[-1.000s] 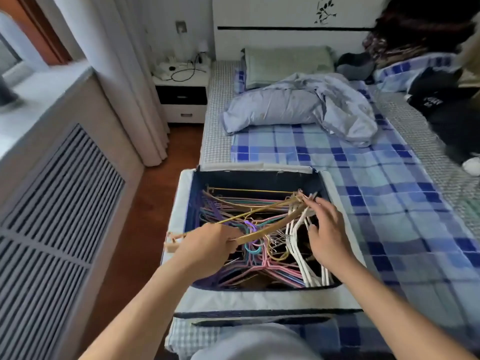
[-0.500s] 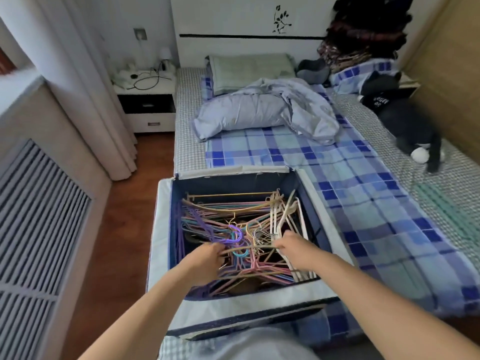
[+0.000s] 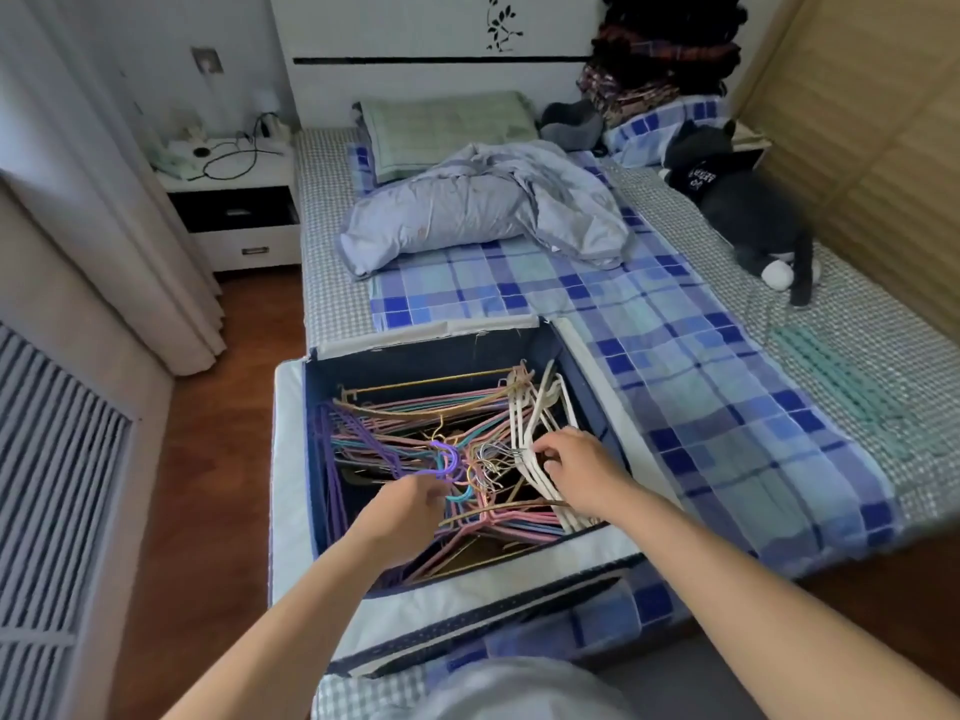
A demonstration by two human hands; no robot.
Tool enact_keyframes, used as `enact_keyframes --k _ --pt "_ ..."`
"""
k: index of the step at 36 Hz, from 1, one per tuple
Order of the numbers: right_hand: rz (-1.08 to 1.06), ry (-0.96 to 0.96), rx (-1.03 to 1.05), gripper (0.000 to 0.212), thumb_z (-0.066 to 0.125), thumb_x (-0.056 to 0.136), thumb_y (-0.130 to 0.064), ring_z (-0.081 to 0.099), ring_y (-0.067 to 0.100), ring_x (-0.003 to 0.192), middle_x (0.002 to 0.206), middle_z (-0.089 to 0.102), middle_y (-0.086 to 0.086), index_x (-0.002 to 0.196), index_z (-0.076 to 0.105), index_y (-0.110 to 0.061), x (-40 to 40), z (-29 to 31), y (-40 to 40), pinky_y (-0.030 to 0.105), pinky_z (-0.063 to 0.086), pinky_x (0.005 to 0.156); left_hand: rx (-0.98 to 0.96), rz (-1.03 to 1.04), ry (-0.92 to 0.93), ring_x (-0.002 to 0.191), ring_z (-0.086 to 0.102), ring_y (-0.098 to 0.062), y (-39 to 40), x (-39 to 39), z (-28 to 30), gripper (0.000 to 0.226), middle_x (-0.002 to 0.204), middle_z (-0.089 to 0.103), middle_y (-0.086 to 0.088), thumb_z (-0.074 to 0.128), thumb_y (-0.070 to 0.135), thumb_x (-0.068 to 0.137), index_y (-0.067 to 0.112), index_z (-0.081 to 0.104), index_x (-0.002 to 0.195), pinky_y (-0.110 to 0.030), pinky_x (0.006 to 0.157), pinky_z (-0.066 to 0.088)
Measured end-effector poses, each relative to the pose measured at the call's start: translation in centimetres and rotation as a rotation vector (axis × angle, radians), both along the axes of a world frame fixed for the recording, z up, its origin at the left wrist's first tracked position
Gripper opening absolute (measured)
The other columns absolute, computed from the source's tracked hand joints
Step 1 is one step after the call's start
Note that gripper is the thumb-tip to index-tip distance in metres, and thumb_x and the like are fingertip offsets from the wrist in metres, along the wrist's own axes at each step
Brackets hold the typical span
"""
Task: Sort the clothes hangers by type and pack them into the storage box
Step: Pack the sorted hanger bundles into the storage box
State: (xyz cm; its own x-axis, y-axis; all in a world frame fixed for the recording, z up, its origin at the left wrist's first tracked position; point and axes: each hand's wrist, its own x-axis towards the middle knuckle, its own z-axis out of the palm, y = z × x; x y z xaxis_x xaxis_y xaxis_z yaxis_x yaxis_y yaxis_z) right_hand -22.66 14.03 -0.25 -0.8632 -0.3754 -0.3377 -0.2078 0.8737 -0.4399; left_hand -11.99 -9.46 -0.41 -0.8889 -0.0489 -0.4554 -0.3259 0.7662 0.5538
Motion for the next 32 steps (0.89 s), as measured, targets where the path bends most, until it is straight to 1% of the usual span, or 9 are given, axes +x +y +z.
enact_keyframes --k 3,7,13,16,20,24,26,28,32 --pt "-0.077 0.045 -0.086 0.028 0.051 0.1 -0.015 0.053 0.014 0.115 0.125 0.055 -0.008 0.123 0.063 -0.026 1.3 1.8 1.1 0.035 0.047 0.101 0.093 -0.011 0.044 0.104 0.068 -0.022 3.0 -1.3 1.5 0.031 0.119 0.072 -0.005 0.046 0.019 0.105 0.015 0.07 0.124 -0.033 0.093 0.055" --pt "-0.16 0.136 -0.178 0.027 0.053 0.099 -0.012 0.054 0.013 0.111 0.121 0.055 -0.008 0.119 0.065 -0.024 1.6 3.3 4.1 0.032 0.048 0.099 0.182 -0.013 0.093 0.099 0.069 -0.019 7.9 -2.8 4.2 0.032 0.114 0.072 0.001 0.047 0.018 0.102 0.02 0.07 0.124 -0.031 0.09 0.056" --pt "-0.37 0.197 -0.364 0.026 0.05 0.098 -0.007 0.055 0.009 0.102 0.113 0.054 -0.008 0.116 0.066 -0.017 -0.7 3.7 12.9 0.029 0.048 0.096 0.368 0.064 0.156 0.067 0.069 -0.009 17.2 -3.8 7.4 0.027 0.074 0.074 0.013 0.055 0.013 0.097 0.034 0.071 0.091 -0.023 0.064 0.05" --pt "-0.445 0.158 -0.382 0.027 0.049 0.098 -0.006 0.056 0.009 0.101 0.12 0.061 -0.002 0.114 0.067 -0.017 -1.9 2.5 19.0 0.025 0.047 0.092 0.447 0.089 0.128 0.062 0.064 -0.01 23.0 -5.1 7.6 0.026 0.074 0.074 0.004 0.053 0.008 0.097 0.025 0.073 0.095 -0.028 0.061 0.048" --pt "-0.514 0.111 -0.417 0.027 0.051 0.097 -0.005 0.061 0.013 0.106 0.117 0.062 -0.003 0.115 0.067 -0.016 -3.3 0.7 29.3 0.027 0.049 0.091 0.542 0.154 0.089 0.064 0.063 -0.015 33.1 -8.3 6.0 0.025 0.085 0.074 -0.009 0.053 0.003 0.098 0.019 0.072 0.092 -0.033 0.07 0.053" --pt "-0.633 0.045 -0.343 0.024 0.051 0.1 -0.012 0.058 0.011 0.104 0.116 0.061 -0.008 0.118 0.065 -0.02 -4.3 -0.6 41.6 0.022 0.044 0.082 0.541 0.122 0.002 0.072 0.068 -0.015 43.5 -10.9 5.3 0.021 0.091 0.075 -0.004 0.052 0.011 0.102 0.017 0.072 0.102 -0.03 0.072 0.056" --pt "-0.703 0.017 -0.268 0.025 0.05 0.1 -0.013 0.059 0.016 0.11 0.119 0.063 -0.009 0.117 0.066 -0.02 -4.8 -0.8 47.3 0.026 0.046 0.086 0.529 0.091 -0.041 0.076 0.071 -0.013 47.4 -12.2 5.7 0.02 0.094 0.075 -0.001 0.052 0.015 0.103 0.023 0.07 0.101 -0.032 0.075 0.057" --pt "-0.772 -0.005 -0.226 0.026 0.049 0.099 -0.012 0.059 0.021 0.116 0.125 0.065 -0.001 0.117 0.067 -0.018 -6.0 -0.6 52.4 0.029 0.046 0.093 0.51 0.079 -0.066 0.078 0.072 -0.012 50.5 -13.9 5.9 0.02 0.095 0.075 0.001 0.052 0.017 0.103 0.026 0.069 0.1 -0.026 0.07 0.056" --pt "-0.798 -0.004 -0.236 0.027 0.049 0.098 -0.01 0.059 0.022 0.116 0.127 0.065 0.005 0.118 0.067 -0.014 -9.2 0.1 57.5 0.027 0.043 0.093 0.523 0.11 -0.104 0.077 0.071 -0.016 53.3 -17.1 5.6 0.02 0.094 0.076 -0.002 0.052 0.016 0.102 0.021 0.071 0.102 -0.028 0.073 0.056"
